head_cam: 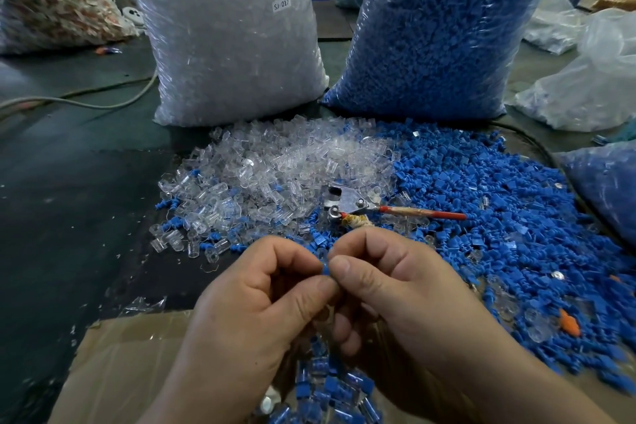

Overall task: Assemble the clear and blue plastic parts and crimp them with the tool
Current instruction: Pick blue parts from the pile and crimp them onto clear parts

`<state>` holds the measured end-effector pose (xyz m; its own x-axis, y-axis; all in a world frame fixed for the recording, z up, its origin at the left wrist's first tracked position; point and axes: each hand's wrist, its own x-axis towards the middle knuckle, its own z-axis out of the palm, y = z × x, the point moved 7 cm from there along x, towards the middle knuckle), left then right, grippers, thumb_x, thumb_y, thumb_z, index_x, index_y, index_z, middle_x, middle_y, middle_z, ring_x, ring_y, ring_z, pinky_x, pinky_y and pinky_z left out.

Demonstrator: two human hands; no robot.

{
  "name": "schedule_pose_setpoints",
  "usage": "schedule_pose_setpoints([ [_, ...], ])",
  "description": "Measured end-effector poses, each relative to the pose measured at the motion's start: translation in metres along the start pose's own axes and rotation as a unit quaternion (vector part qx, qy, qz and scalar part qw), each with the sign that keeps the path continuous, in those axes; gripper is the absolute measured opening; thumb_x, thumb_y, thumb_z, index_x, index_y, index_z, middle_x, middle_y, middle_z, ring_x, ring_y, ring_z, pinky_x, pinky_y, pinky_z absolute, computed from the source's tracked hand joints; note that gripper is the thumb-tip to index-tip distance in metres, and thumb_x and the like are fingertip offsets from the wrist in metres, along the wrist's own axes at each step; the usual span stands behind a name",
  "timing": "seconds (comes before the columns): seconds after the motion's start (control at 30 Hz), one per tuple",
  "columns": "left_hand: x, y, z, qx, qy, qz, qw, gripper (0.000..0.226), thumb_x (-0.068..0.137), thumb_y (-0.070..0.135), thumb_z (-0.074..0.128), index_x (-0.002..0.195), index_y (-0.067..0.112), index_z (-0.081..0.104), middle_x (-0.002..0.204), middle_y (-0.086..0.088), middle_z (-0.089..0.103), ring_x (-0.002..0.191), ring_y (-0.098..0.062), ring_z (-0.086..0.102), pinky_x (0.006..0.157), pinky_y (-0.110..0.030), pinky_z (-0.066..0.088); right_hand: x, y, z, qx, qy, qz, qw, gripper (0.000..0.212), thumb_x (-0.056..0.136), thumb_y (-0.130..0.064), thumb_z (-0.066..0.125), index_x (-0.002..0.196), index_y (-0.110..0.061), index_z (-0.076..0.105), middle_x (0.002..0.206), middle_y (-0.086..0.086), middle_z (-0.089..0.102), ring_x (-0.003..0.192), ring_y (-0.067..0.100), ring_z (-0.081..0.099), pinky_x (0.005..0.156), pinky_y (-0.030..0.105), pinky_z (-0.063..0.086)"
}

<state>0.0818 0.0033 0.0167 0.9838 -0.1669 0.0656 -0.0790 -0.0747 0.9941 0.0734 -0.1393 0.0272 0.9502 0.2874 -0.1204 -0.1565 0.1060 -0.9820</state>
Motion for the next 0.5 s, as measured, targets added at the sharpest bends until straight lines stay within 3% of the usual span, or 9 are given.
schedule_pose_setpoints([
  [0.13,-0.001,-0.005,0.002,0.018,0.006,-0.01,1.0,0.033,0.067,0.037,0.092,0.092,0.039,0.071,0.08,-0.003,0.076,0.071,-0.026,0.074,0.066,-0.033,0.061,-0.001,-0.001,-0.003,-0.035,0.037,0.003,0.999,0.011,0.092,-0.024,0.062,0.084,-0.017,0.064,0.063,0.013,0.066,0.054,0.027,0.062,0.052,0.034,0.055],
  [0.23,-0.002,-0.005,0.001,0.095,0.022,0.004,0.995,0.033,0.075,0.021,0.084,0.093,0.044,0.069,0.077,0.004,0.075,0.066,-0.016,0.072,0.058,-0.026,0.057,-0.003,0.0,-0.003,-0.11,0.055,0.01,0.992,0.012,0.095,-0.02,0.06,0.085,-0.024,0.065,0.066,0.012,0.07,0.057,0.026,0.067,0.058,0.039,0.06],
  [0.3,-0.002,-0.003,-0.001,0.134,0.035,0.015,0.99,0.035,0.078,0.016,0.08,0.091,0.046,0.068,0.076,0.009,0.074,0.064,-0.008,0.071,0.056,-0.022,0.056,-0.004,-0.002,-0.005,-0.207,0.08,-0.004,0.975,0.002,0.091,-0.031,0.063,0.09,-0.032,0.064,0.071,0.002,0.072,0.063,0.018,0.07,0.064,0.041,0.061],
  [0.4,-0.003,0.007,-0.003,0.189,0.061,0.058,0.978,0.028,0.074,0.029,0.076,0.09,0.049,0.066,0.081,0.019,0.072,0.07,-0.002,0.069,0.06,-0.015,0.054,-0.008,-0.01,-0.01,-0.341,0.134,-0.03,0.93,0.026,0.075,-0.059,0.059,0.09,-0.038,0.06,0.073,-0.012,0.07,0.063,0.007,0.066,0.064,0.038,0.057],
  [0.5,-0.005,0.016,-0.003,0.246,0.076,0.099,0.961,0.029,0.072,0.027,0.076,0.09,0.047,0.064,0.086,0.025,0.068,0.073,0.006,0.065,0.06,-0.003,0.046,-0.009,-0.012,-0.007,-0.382,0.133,-0.032,0.914,0.034,0.074,-0.065,0.05,0.085,-0.034,0.059,0.07,-0.015,0.066,0.061,0.006,0.061,0.059,0.038,0.054],
])
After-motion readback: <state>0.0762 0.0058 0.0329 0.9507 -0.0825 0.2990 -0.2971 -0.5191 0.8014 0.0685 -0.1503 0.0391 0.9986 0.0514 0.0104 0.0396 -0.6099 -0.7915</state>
